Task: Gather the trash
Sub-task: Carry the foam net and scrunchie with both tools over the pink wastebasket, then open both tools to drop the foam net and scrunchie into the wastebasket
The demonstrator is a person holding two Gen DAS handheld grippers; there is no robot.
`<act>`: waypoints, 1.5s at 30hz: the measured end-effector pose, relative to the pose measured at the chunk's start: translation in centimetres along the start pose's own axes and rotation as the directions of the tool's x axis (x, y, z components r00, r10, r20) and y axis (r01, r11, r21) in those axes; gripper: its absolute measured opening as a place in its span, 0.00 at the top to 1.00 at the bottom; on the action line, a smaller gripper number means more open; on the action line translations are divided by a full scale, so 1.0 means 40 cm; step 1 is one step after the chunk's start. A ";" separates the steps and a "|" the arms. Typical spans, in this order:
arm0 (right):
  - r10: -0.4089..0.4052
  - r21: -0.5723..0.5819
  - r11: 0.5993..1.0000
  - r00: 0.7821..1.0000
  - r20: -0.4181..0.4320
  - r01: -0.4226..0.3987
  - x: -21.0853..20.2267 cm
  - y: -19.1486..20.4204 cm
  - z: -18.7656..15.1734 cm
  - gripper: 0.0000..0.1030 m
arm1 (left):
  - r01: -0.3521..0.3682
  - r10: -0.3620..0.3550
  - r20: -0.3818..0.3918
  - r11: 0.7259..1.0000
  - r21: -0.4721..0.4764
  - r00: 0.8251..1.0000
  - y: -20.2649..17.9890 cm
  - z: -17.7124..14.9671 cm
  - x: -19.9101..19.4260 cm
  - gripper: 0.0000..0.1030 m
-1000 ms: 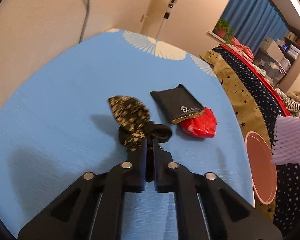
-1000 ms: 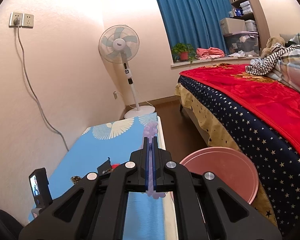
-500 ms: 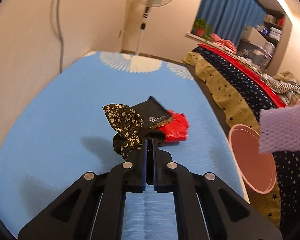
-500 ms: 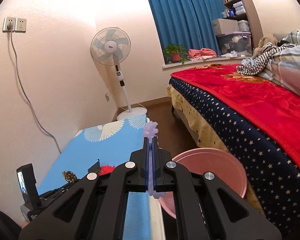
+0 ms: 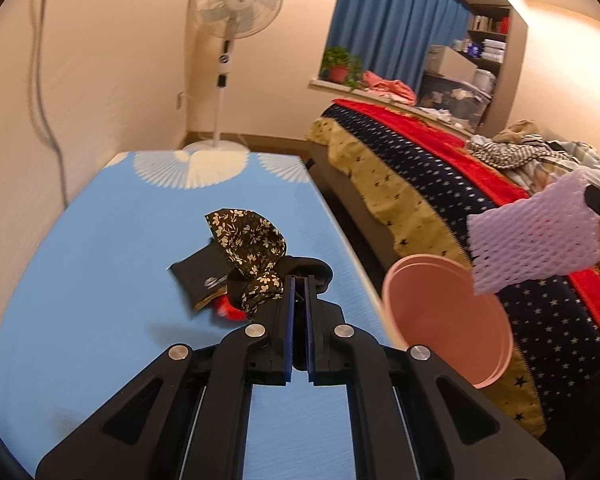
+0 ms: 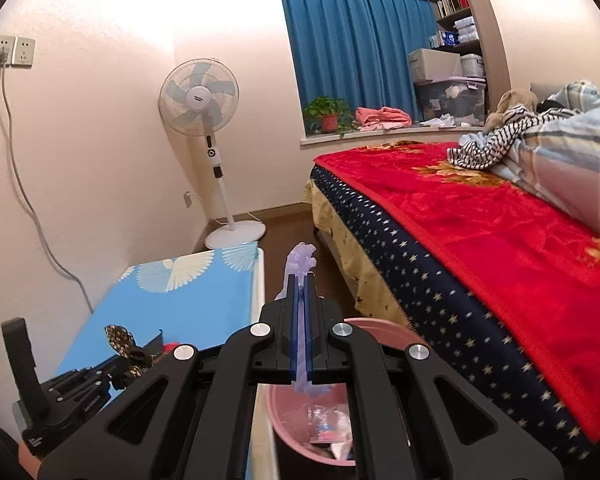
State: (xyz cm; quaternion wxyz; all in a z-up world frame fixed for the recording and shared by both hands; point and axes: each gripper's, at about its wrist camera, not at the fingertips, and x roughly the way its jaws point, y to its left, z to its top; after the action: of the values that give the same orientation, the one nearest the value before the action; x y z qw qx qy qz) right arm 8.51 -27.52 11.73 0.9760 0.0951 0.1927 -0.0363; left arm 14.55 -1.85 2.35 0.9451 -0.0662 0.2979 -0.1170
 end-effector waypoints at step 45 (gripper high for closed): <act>-0.240 0.026 0.968 0.952 -0.188 0.249 0.176 -0.184 -0.079 0.78 | 0.259 -0.241 -0.118 0.951 0.167 0.963 -0.346 -0.053 0.224 0.88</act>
State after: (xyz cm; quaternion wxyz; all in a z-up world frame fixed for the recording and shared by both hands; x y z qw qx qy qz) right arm 13.06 -34.33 4.89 0.9394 0.0978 0.2911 -0.1526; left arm 17.93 -17.64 -1.59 0.9092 -0.0116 0.3206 -0.2655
